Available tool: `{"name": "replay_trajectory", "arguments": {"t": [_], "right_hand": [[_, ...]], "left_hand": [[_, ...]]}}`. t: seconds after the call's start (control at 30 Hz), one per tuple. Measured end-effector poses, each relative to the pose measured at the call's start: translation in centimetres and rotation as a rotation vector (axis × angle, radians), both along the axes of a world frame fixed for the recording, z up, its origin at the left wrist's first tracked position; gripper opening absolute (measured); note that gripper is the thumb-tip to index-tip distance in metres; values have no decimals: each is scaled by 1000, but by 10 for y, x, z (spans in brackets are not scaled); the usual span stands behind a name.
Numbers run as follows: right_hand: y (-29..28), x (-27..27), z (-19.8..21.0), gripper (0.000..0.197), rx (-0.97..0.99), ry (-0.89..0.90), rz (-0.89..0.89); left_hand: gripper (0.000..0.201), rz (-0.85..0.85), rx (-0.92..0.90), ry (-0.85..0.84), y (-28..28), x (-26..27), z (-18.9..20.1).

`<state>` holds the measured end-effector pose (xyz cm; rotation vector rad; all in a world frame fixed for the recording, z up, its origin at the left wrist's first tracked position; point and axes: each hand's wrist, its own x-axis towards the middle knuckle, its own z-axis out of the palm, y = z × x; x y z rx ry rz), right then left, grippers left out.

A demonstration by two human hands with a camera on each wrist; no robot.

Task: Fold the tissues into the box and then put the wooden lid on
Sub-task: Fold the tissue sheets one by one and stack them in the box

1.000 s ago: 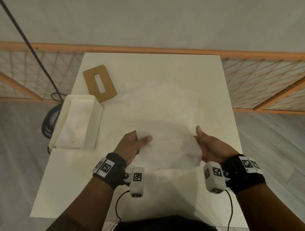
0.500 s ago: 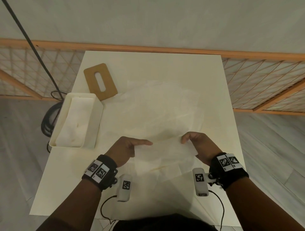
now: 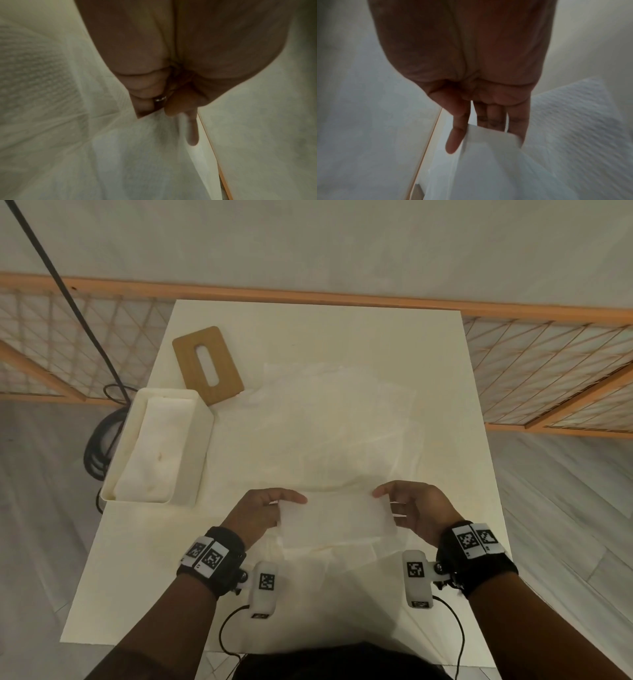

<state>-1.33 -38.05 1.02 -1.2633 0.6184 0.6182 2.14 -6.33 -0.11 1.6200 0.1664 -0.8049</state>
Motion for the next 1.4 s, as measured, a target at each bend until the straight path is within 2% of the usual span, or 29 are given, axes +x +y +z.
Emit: {"name": "replay_trajectory", "arguments": {"t": [0.07,0.13,0.2,0.27,0.3,0.4,0.47,0.5,0.57,0.67,0.77,0.87,0.93,1.07,1.23,1.3,1.4], "right_hand": [[0,-2,-1,36,52,20,-9],[3,-2,-3,24,-5,-17,41],[9,-2,-8,12,-135,-93,103],[13,-2,-15,17,-253,-156,135],[14,-1,-17,20,-302,-176,144],[18,2,-18,22,-375,-200,148],[21,4,-17,32,-427,-197,228],[21,5,-17,36,-477,-195,297],[21,8,-20,31,-573,-204,373],[20,15,-25,19,-726,-252,338],[24,22,-24,16,-825,-298,386],[28,32,-26,18,-914,-309,454],[31,43,-24,18,-979,-318,419],[42,80,-18,25,-1004,-300,262],[55,129,-22,63,-1005,-171,280],[56,138,-24,57,-1031,-116,295],[52,141,-23,35,-1006,-86,249]], "left_hand": [[47,60,-85,98,0,0,-3],[29,141,-149,151,-2,-2,-2],[17,131,-35,62,-3,-2,-6],[17,19,217,-126,-3,-1,-12],[21,11,283,-172,-3,-1,-15],[24,113,259,-168,-7,-1,-18],[18,118,265,-172,-8,-1,-18],[15,109,281,-179,-8,-1,-19],[13,83,319,-195,-6,-2,-19],[12,45,404,-237,-7,-4,-21],[7,-47,578,-366,-14,-8,-20],[20,-228,665,-460,-21,-11,-22],[29,-329,726,-459,-24,-12,-25],[34,-352,794,-483,-31,-13,-25],[36,-365,817,-498,-35,-13,-27],[36,-371,809,-500,-34,-12,-27],[36,-379,797,-493,-31,-10,-28]]}}
